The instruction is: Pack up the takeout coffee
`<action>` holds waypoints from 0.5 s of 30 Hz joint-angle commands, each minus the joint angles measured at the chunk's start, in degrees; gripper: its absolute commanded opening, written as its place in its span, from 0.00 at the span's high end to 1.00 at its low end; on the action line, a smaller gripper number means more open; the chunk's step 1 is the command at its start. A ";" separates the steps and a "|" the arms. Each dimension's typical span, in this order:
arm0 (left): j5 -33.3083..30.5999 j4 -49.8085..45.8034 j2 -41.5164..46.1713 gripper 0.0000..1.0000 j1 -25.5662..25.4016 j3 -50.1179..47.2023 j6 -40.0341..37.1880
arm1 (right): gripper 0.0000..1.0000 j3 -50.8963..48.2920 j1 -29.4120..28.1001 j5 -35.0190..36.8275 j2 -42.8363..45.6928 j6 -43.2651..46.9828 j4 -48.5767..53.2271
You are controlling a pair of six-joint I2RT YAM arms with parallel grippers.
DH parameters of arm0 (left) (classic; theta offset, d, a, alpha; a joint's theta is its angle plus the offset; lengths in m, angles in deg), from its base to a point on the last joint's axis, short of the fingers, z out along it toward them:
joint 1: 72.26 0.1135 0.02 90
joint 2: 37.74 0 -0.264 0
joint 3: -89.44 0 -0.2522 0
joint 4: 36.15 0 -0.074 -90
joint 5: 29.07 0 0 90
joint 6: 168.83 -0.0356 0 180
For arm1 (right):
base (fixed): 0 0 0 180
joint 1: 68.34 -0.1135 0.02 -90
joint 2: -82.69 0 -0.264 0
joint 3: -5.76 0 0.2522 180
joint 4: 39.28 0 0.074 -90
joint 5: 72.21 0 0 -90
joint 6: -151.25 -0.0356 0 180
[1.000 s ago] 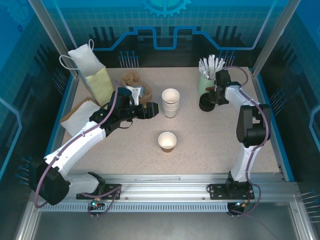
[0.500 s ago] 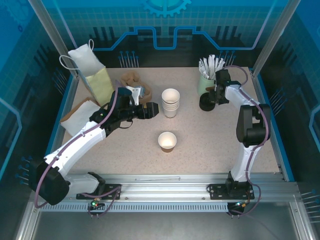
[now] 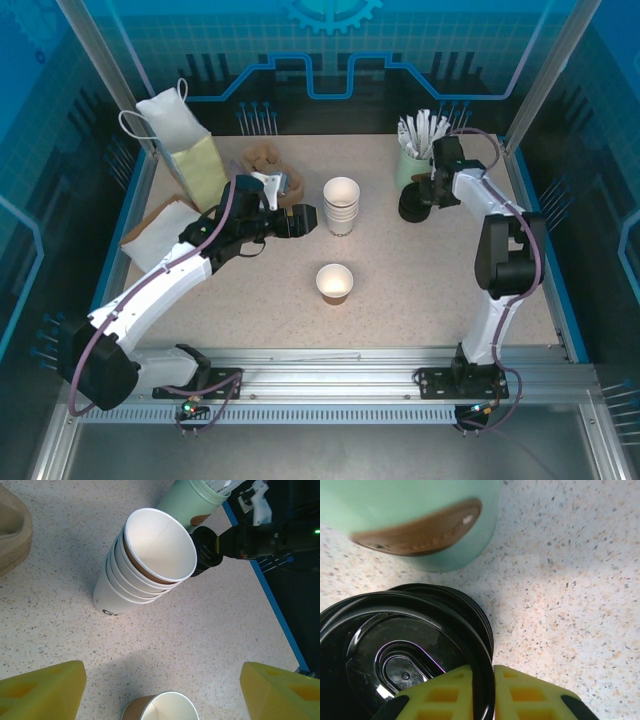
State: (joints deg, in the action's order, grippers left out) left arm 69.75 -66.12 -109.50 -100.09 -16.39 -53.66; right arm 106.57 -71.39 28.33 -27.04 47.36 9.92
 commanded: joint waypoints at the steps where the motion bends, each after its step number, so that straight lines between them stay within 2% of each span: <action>1: -2.07 -0.37 0.54 0.18 -0.40 0.77 -0.15 | 0.85 -0.44 -0.49 -1.48 4.73 0.40 1.58; 5: -3.69 1.37 1.84 0.19 -0.39 0.10 1.81 | 0.87 -2.95 -0.52 -5.92 10.42 -0.97 1.31; 7: -3.86 3.99 3.27 0.19 -0.44 -0.97 3.61 | 0.87 -5.47 -0.62 -12.07 15.35 -2.77 -0.35; 11: -2.86 13.54 6.16 0.18 -0.39 -4.39 9.76 | 0.87 -11.34 -3.24 -28.91 26.26 -10.64 -8.61; 15: -1.18 22.45 7.55 0.14 -0.38 -6.58 17.19 | 0.87 -15.52 -8.76 -35.74 33.19 -21.06 -20.49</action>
State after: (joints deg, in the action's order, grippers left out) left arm 67.30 -53.58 -103.49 -100.18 -21.55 -43.65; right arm 93.32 -76.64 3.61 2.71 35.97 0.06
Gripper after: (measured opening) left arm 0.853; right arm 0.129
